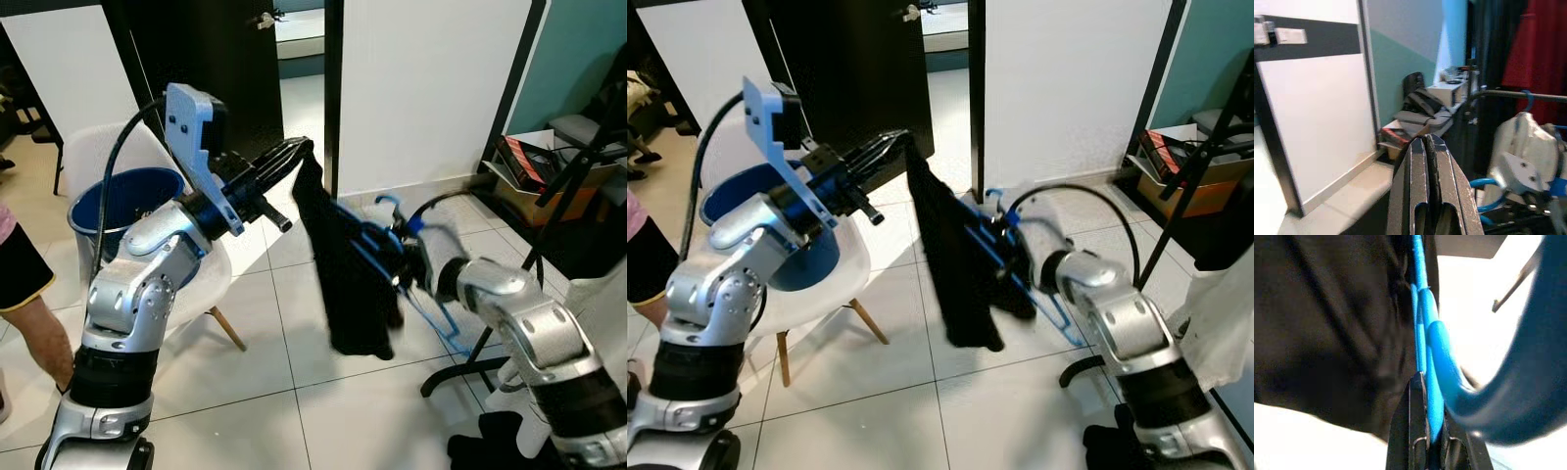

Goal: Hang hanger

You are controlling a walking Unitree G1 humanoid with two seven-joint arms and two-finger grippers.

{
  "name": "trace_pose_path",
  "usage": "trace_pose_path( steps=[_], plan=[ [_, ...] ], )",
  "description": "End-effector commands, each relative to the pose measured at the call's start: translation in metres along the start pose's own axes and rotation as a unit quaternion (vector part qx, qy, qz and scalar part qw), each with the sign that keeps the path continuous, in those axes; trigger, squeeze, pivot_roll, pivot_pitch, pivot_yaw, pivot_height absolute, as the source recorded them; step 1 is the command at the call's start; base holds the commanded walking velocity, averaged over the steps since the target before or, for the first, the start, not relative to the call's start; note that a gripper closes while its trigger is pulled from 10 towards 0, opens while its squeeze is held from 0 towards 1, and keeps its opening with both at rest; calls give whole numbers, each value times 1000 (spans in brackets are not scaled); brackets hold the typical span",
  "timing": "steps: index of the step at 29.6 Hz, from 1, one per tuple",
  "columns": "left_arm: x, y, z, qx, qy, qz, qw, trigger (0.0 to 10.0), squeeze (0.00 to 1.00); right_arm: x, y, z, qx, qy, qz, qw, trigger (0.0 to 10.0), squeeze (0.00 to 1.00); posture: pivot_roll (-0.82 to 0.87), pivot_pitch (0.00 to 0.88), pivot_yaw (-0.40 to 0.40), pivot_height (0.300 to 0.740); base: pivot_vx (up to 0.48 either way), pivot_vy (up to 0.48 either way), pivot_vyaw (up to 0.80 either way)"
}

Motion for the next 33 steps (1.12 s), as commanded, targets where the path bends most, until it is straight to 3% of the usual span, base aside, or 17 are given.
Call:
trace_pose_path(
  steps=[1, 3, 4, 5, 8, 10, 11, 12, 13, 18, 22, 25, 28, 29, 31, 32, 33],
  plan=[
    [-3, -4, 2, -10, 15, -5, 1000, 10000, 0, 16, -18, 3, -58, -45, -8, 997, 10000, 0, -102, 0, 41, 740, 0, 0, 0],
    [-3, -4, 2, -10, 15, -5, 1000, 10000, 0, 16, -18, 3, -58, -45, -8, 997, 10000, 0, -102, 0, 41, 740, 0, 0, 0],
    [0, -6, 2, -14, 12, 1, 1000, 10000, 0, 30, -22, 5, -70, -87, -30, 993, 10000, 0, -105, 0, 41, 740, 0, 0, 0],
    [0, -6, 2, -14, 12, 1, 1000, 10000, 0, 30, -22, 5, -70, -87, -30, 993, 10000, 0, -105, 0, 41, 740, 0, 0, 0],
    [12, -7, 1, -11, -18, 15, 1000, 10000, 0, 48, -15, 4, -40, -156, -107, 981, 10000, 0, -103, 0, 40, 740, 0, 0, 0],
    [12, -7, 1, -11, -18, 15, 1000, 10000, 0, 48, -15, 4, -40, -156, -107, 981, 10000, 0, -103, 0, 40, 740, 0, 0, 0],
    [21, -5, 2, -4, -46, 24, 999, 10000, 0, 50, -8, 3, -15, -165, -144, 976, 10000, 0, -102, 0, 40, 740, 0, 0, 0],
    [21, -5, 2, -4, -46, 24, 999, 10000, 0, 50, -8, 3, -15, -165, -144, 976, 10000, 0, -102, 0, 40, 740, 0, 0, 0],
    [31, -4, 3, 3, -78, 35, 996, 10000, 0, 43, 0, -1, 13, -138, -176, 975, 10000, 0, -99, 0, 40, 740, 0, 0, 0],
    [44, -3, 8, 5, -119, 42, 992, 10000, 0, 32, 5, -4, 28, -104, -198, 974, 10000, 0, -98, 0, 38, 740, 0, 0, 0],
    [47, -6, 11, -4, -132, 41, 990, 10000, 0, 40, 6, -2, 40, -129, -218, 967, 10000, 0, -96, 0, 38, 740, 0, 0, 0],
    [59, -12, 14, -16, -163, 52, 985, 10000, 0, 58, 31, 6, 132, -181, -255, 941, 10000, 0, -95, 0, 42, 740, 0, 0, 0],
    [67, -13, 15, -17, -183, 59, 981, 10000, 0, 61, 43, 9, 175, -182, -267, 930, 10000, 0, -96, 0, 42, 740, 0, 0, 0],
    [78, -14, 17, -18, -210, 72, 975, 10000, 0, 59, 58, 12, 221, -163, -279, 920, 10000, 0, -99, 0, 45, 740, 0, 0, 0],
    [78, -14, 17, -18, -210, 72, 975, 10000, 0, 59, 58, 12, 221, -163, -279, 920, 10000, 0, -99, 0, 45, 740, 0, 0, 0],
    [89, -15, 19, -18, -238, 84, 967, 10000, 0, 55, 72, 16, 264, -138, -286, 911, 10000, 0, -99, 0, 45, 740, 0, 0, 0],
    [89, -15, 19, -18, -238, 84, 967, 10000, 0, 55, 72, 16, 264, -138, -286, 911, 10000, 0, -99, 0, 45, 740, 0, 0, 0]
  ],
)
Point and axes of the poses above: a point about 5 cm out from each wrist's last joint towards the gripper, its own z axis pointing back from the gripper into the wrist, its own y axis along the axis of the wrist's last joint, x = y × z, the point moved 2 cm from there along -z, pointing out of the wrist towards the gripper, and after that the axes turned 5 degrees about -z, right-handed, at the moved point
